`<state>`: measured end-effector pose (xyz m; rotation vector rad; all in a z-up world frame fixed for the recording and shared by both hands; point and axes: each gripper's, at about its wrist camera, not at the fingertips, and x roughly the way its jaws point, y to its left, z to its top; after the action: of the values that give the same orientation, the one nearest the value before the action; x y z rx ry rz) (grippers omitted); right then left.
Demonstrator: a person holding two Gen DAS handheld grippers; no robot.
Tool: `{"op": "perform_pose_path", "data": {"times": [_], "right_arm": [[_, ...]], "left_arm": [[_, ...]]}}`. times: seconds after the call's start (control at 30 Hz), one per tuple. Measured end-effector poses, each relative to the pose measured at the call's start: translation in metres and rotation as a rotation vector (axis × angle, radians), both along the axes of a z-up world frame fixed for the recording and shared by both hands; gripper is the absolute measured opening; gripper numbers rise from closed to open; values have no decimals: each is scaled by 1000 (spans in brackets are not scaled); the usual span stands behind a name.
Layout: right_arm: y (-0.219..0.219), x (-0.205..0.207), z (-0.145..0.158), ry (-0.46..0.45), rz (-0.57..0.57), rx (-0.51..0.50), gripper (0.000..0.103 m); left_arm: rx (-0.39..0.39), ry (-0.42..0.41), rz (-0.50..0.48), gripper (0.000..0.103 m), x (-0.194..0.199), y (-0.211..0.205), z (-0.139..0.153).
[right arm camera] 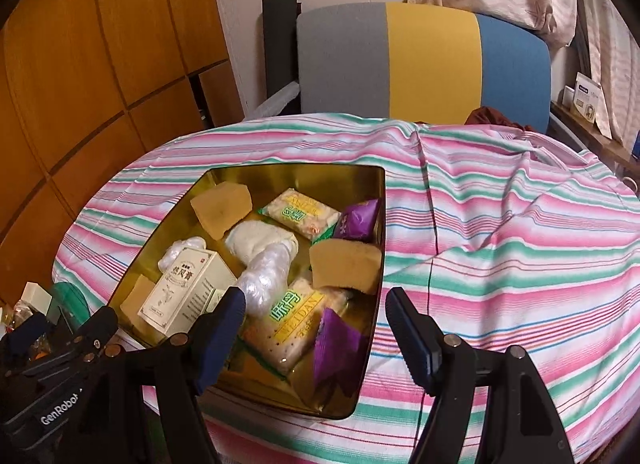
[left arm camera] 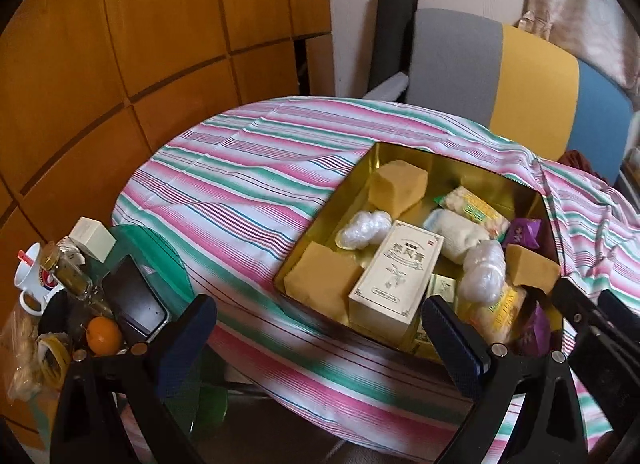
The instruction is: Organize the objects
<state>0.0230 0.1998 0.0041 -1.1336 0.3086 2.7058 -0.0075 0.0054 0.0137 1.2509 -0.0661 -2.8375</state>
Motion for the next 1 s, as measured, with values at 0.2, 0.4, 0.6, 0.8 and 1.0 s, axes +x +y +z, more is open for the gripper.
{"op": "perform_pose_path", "data": {"times": [0.2, 0.4, 0.6, 0.8, 1.0], "right_arm": [[-3, 5, 1, 0, -13, 26, 74], [-10, 6, 1, -5, -12, 59, 74], [-10, 6, -1, -14, -17, 54, 74], [-10, 7, 0, -12, -30, 69, 74], [-6, 6, 0, -14, -48, 67, 74]], "left_arm": [[-16, 6, -6, 103, 2, 3, 1], [7, 12, 2, 103, 3, -2, 4], [-8, 13, 8, 103, 3, -3, 4], [-2, -6, -11, 103, 3, -2, 1], [4, -5, -21, 103, 5, -1, 2]]}}
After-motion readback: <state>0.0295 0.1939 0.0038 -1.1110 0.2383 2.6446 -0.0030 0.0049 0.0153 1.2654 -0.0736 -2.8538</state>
